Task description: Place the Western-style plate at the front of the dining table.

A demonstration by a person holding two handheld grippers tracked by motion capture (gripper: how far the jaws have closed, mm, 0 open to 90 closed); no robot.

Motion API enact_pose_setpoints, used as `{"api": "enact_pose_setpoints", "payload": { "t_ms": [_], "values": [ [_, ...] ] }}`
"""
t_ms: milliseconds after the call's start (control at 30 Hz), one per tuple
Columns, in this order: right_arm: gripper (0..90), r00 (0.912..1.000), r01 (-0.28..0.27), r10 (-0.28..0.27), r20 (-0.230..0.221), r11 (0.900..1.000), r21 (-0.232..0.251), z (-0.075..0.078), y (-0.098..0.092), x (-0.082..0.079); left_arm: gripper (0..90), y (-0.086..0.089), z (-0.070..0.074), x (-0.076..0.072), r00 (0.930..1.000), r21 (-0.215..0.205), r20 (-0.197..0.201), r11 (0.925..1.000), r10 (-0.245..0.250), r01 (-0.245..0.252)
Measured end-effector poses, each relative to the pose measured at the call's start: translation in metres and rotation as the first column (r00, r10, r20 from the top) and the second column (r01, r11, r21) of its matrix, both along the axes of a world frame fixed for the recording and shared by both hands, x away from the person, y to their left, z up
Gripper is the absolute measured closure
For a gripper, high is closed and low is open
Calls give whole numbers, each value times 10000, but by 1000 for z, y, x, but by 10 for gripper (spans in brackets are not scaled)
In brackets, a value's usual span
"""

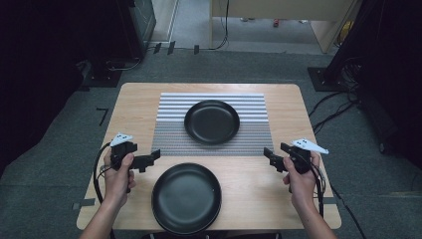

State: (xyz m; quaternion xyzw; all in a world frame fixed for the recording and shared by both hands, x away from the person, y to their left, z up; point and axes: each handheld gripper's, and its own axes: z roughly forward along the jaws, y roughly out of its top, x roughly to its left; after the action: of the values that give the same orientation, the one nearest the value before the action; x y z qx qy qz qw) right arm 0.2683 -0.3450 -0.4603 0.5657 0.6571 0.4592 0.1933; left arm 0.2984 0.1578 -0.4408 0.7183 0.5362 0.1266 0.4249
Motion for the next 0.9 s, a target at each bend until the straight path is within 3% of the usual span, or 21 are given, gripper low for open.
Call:
{"api": "enact_pose_setpoints", "payload": {
  "t_ms": [433,733,900],
  "values": [
    [230,9997,248,-245,73,9992,-311,-8,-29,-30,4,19,-16,-30,9997,160,-22,9995,257,-256],
    [229,9985,488,-496,-234,9982,-342,-23,-48,-48,4,33,-28,-46,9984,245,-109,9981,562,-559],
    [229,9979,585,-597,-255,9971,-479,-27,-56,-56,4,37,-37,-56,9978,678,-41,9955,660,-656]
  ]
}}
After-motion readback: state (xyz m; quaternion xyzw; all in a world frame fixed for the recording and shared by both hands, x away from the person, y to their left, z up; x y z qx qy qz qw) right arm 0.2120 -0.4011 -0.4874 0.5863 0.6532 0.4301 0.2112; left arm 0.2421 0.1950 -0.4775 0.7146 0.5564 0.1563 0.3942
